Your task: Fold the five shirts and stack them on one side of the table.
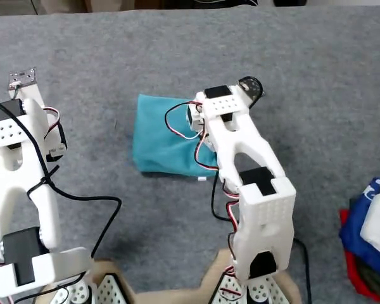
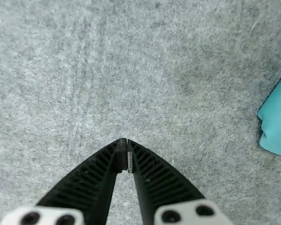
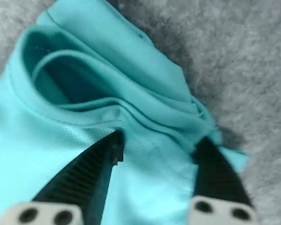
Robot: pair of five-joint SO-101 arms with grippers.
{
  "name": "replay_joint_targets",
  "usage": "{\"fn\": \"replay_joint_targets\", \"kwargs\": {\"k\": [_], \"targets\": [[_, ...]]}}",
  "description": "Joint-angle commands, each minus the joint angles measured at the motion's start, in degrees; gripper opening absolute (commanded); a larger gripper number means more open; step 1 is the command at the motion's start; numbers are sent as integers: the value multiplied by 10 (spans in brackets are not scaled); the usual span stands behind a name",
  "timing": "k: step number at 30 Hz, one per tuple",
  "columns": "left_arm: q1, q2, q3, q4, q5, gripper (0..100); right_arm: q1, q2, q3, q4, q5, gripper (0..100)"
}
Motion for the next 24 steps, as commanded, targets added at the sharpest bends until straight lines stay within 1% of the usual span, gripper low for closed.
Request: {"fn": "replay_joint_targets", "kwargs": {"k": [1, 2, 3, 7, 15, 21, 24], "targets": [[-4, -22, -27, 4, 4, 20, -4, 2, -31, -5, 40, 23], [-4, -22, -26, 4, 4, 20, -3, 2, -34, -6, 46, 0], [-4, -22, -26, 4, 4, 20, -3, 2, -36, -6, 49, 15], [-6, -22, -25, 4, 4, 20, 9, 0, -41, -10, 74, 5], [-4, -22, -25, 4, 4, 20, 87, 0, -95, -4, 204, 5], [-6, -22, -25, 5, 2, 20, 157, 0, -171, 55, 216, 5], [-6, -22, -25, 5, 2, 20, 191, 0, -221, 99, 238, 5]]}}
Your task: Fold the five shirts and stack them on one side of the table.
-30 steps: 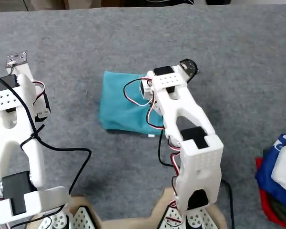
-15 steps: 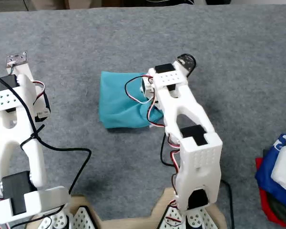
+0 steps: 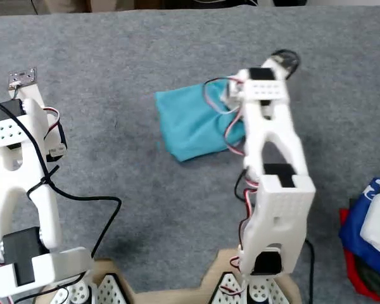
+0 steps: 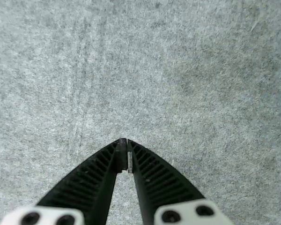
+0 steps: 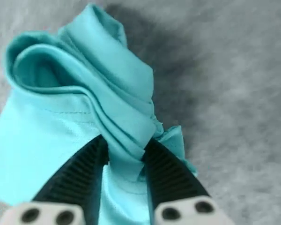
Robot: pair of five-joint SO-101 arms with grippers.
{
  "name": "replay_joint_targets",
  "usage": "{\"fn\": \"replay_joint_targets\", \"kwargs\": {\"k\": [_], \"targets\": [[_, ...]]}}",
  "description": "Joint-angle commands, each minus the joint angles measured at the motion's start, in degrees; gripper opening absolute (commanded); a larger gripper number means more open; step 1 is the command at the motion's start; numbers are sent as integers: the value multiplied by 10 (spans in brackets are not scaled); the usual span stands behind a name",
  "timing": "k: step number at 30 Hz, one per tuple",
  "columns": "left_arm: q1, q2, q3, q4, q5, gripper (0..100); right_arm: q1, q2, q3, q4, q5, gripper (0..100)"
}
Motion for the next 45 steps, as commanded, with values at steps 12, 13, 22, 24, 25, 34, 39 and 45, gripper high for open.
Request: {"fn": "replay_joint_targets", "kwargs": {"k": [12, 13, 22, 24, 25, 34, 39, 45], "targets": [[-7, -26, -29, 6, 3, 20, 162, -7, -261, 246, 84, 5], [-7, -27, -29, 10, 3, 20, 180, -7, -283, 260, 91, 5], [-7, -27, -30, 20, 4, 20, 326, -64, -378, 286, 175, 5], [-7, -27, -30, 20, 4, 20, 355, -99, -370, 287, 185, 5], [-7, -27, -30, 21, 4, 20, 369, -117, -362, 287, 190, 5], [-8, -27, -25, 22, 4, 20, 524, -235, -239, 283, 313, 5], [-8, -27, -29, 22, 4, 20, 621, -240, -233, 251, 358, 5], [-8, -28, -41, 46, 4, 20, 711, -239, -232, 234, 394, 5]]}}
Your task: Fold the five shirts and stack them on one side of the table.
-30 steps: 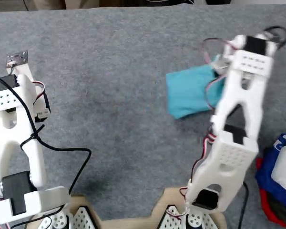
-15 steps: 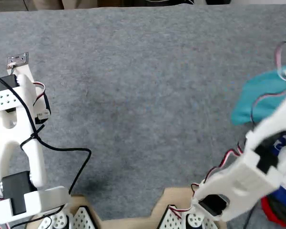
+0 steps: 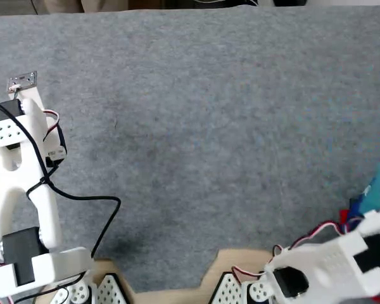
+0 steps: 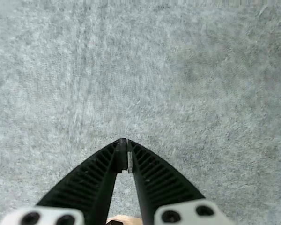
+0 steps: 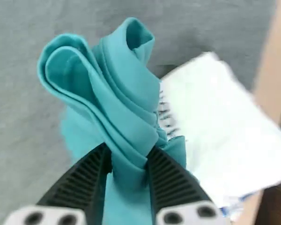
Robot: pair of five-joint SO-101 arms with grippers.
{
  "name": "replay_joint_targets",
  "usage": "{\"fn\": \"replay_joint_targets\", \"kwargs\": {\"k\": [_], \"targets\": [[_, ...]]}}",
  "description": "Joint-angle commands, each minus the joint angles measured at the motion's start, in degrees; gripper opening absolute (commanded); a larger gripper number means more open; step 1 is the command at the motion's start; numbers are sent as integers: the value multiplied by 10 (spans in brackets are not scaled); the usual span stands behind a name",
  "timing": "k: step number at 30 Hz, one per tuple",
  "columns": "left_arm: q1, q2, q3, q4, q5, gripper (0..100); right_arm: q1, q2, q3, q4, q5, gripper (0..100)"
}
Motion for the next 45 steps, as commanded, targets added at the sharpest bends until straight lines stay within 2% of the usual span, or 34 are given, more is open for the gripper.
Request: {"fn": "replay_joint_targets", "kwargs": {"k": [1, 12, 19, 26, 32, 36, 45], "targets": [[-5, -28, -41, 11, 4, 20, 46, -43, -2, -14, 25, 5], [-4, -28, -86, 24, 4, 20, 117, -13, -1, -11, 35, 9], [-21, -28, -85, 25, 25, 20, 126, 15, -6, 9, 208, 9], [-24, -28, -85, 25, 25, 20, 122, 11, -7, 33, 185, 7], [-25, -28, -85, 25, 25, 20, 122, 11, -7, 33, 202, 11], [-25, -28, -85, 25, 25, 20, 124, 11, -7, 33, 210, 95], [-25, -28, -86, 25, 24, 20, 141, 11, -7, 34, 149, 418]]}}
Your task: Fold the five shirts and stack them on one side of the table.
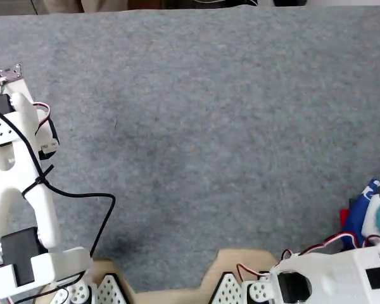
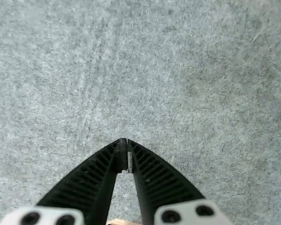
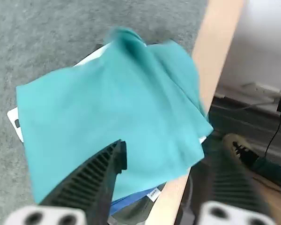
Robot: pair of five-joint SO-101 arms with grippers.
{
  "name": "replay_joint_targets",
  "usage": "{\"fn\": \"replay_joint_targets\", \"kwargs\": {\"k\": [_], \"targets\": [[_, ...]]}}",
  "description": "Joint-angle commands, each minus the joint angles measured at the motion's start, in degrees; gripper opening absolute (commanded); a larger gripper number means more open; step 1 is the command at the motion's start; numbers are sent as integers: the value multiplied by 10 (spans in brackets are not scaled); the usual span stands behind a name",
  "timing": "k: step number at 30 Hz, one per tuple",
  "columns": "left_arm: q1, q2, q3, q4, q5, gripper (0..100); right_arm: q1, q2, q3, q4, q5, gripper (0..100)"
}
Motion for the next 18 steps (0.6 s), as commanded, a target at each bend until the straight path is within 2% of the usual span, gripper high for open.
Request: {"fn": "replay_joint_targets", "kwargs": {"k": [1, 4, 8, 10, 13, 17, 18], "targets": [[-7, -28, -31, 5, 4, 20, 7, -6, -7, 8, -15, 440], [-7, -28, -31, 3, 4, 20, 4, -7, -7, 9, -18, 477], [-7, -28, -31, 2, 4, 21, -17, -33, -7, 9, -19, 475], [-7, -28, -31, 4, 4, 21, -47, -66, -7, 9, -19, 440], [-5, -34, -33, 5, 4, 21, -134, -131, -3, 9, -19, 281], [-1, -137, -55, 21, -35, 20, -320, -204, -7, 5, -19, 3], [-1, -171, -49, 18, -42, 20, -373, -220, -7, 5, -19, 9]]}}
